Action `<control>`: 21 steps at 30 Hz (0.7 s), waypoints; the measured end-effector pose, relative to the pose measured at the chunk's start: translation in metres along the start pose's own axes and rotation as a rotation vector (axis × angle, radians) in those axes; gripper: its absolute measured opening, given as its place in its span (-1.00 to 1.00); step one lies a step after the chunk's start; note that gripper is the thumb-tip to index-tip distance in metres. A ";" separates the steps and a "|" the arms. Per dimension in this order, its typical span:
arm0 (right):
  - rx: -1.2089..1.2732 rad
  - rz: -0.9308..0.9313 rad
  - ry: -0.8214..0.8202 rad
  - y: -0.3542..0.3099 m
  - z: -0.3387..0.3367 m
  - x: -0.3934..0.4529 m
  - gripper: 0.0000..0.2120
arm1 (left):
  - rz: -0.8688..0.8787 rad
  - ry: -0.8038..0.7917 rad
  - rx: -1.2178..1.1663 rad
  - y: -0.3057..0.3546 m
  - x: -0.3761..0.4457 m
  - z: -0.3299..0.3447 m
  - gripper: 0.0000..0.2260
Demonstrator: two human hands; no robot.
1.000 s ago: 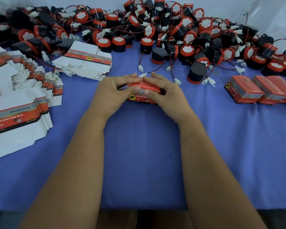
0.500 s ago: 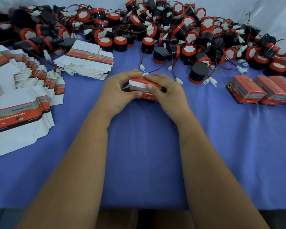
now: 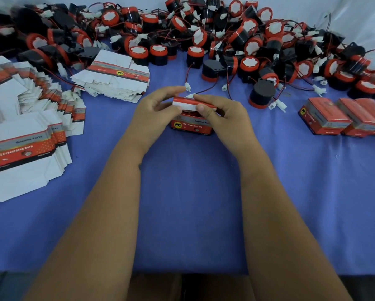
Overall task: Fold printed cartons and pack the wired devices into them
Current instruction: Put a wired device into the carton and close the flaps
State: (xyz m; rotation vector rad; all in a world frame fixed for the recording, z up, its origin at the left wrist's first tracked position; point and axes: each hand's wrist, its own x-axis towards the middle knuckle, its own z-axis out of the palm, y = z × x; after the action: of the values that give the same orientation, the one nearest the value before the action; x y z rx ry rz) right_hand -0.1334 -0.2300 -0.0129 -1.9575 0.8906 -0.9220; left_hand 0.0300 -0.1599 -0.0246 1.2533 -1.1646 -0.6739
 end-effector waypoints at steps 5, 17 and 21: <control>-0.021 0.009 -0.021 0.002 0.001 0.002 -0.69 | -0.014 0.076 -0.016 -0.001 0.001 0.001 -0.69; 0.144 0.082 0.269 0.006 0.005 0.002 -0.81 | -0.050 0.128 0.064 -0.005 0.003 0.007 -0.81; 0.362 0.195 0.247 0.006 0.004 0.003 -0.88 | -0.087 0.147 0.073 -0.003 0.004 0.008 -0.90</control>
State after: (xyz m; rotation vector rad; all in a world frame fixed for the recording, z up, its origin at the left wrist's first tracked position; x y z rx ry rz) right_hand -0.1303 -0.2334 -0.0190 -1.4451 0.9571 -1.1362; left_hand 0.0247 -0.1669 -0.0269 1.3975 -1.0260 -0.5973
